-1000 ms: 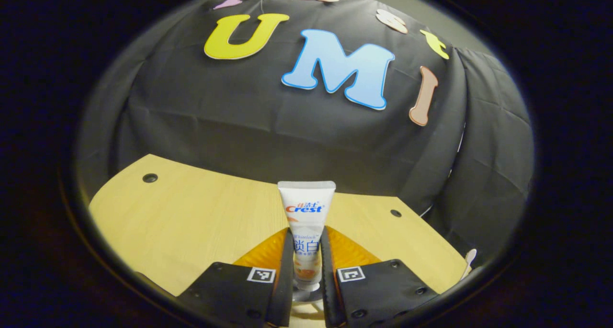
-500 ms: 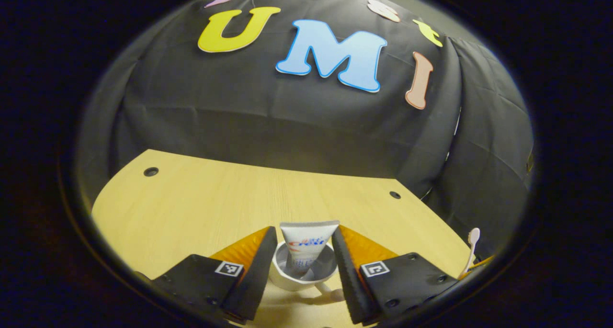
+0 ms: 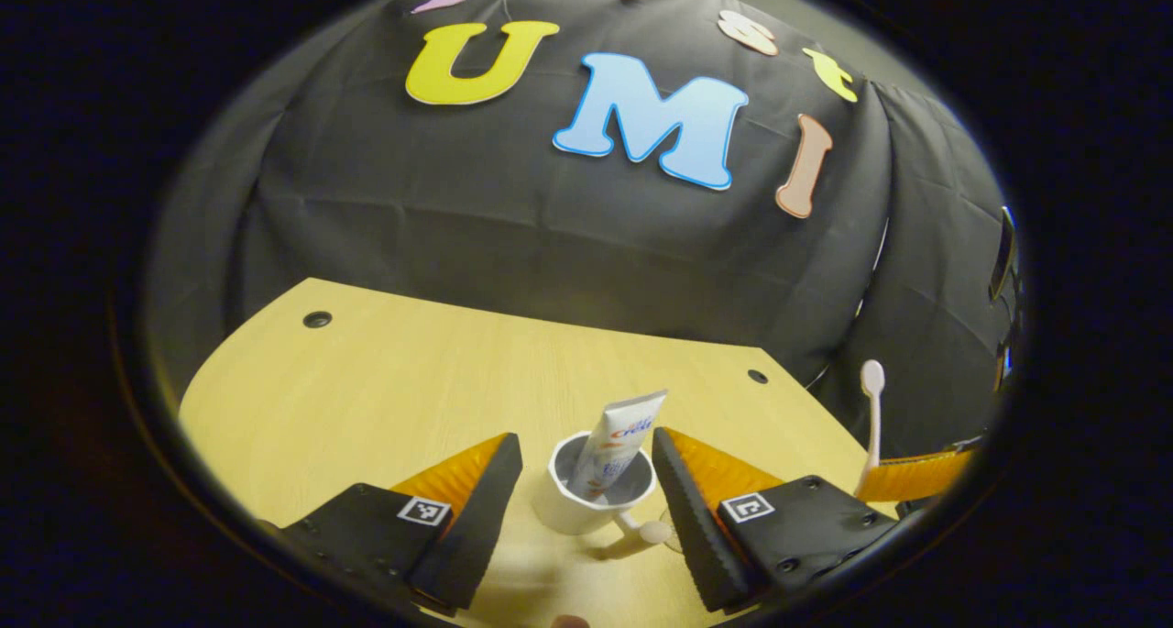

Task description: Put the toothbrush and toothpaste on the desktop into the cup, then pick up the cup and place it on the coaster on the desktop.

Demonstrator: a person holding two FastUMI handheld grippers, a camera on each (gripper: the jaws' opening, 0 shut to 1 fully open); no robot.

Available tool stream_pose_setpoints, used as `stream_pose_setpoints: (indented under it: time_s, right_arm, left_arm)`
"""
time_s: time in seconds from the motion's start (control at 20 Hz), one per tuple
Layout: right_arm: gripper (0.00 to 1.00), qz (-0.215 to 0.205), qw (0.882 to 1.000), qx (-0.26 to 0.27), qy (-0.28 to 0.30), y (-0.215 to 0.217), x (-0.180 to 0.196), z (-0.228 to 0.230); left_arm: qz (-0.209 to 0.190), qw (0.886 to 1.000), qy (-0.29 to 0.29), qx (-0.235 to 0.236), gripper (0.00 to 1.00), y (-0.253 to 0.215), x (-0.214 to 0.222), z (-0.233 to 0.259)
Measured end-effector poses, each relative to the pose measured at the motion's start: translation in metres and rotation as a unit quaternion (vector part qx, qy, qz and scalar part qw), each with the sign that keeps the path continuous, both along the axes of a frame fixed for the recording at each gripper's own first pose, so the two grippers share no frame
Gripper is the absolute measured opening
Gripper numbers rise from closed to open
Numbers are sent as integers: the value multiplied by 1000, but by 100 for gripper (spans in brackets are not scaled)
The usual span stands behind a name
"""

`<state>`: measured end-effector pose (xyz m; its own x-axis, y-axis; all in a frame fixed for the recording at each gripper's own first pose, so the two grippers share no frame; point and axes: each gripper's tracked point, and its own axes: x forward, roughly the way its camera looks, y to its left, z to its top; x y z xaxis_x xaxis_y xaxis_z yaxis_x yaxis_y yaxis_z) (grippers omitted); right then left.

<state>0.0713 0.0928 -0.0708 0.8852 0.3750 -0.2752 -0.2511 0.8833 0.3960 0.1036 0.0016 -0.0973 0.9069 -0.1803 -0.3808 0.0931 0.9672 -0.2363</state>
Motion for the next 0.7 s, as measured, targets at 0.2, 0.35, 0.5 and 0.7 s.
stream_pose_setpoints:
  time_s: [0.2, 0.35, 0.5, 0.7]
  right_arm:
    - [4, 18, 998, -6, -51, 19, 30, 27]
    - [4, 42, 994, -15, -100, 40, 49, 47]
    - [4, 55, 987, -41, -144, 61, 67, 60]
    - [4, 71, 979, -76, -173, 82, 80, 64]
  left_arm:
    - [5, 1000, 19, 0, 95, 10, -22, -6]
    - [1, 999, 39, -7, 91, 10, -41, -14]
    - [-3, 999, 53, 0, 95, 17, -57, -21]
    - [-3, 997, 71, -12, 91, 19, -67, -26]
